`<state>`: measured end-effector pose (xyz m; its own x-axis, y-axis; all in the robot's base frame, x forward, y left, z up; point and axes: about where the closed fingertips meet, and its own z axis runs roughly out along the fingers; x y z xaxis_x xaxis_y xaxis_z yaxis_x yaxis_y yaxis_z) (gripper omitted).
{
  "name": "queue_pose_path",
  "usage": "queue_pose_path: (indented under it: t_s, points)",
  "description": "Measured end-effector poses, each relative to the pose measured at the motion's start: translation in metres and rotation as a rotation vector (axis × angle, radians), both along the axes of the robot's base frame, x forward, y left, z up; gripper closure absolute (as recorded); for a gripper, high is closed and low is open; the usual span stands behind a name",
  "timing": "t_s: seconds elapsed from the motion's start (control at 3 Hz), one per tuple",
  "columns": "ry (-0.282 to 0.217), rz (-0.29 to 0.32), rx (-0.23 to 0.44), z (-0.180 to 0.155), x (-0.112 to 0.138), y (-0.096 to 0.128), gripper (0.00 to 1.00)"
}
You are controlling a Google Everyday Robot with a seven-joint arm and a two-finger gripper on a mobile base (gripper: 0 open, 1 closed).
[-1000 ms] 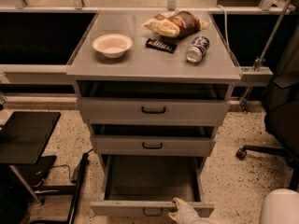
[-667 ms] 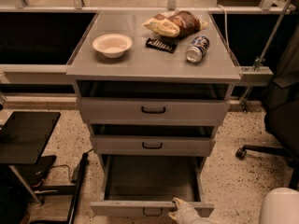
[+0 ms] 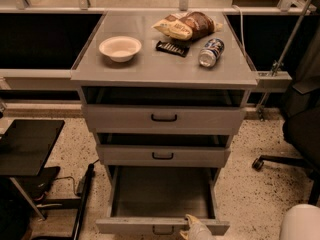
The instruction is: Open bottom drawer
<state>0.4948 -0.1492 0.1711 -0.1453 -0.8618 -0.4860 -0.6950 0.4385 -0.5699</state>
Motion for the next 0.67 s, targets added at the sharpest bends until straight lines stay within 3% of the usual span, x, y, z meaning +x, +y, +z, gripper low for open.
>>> queue_pose_path:
  t_s: [0.67]
  points:
    - [0.0, 0.0, 0.0, 0.0, 0.0, 0.0, 0.34]
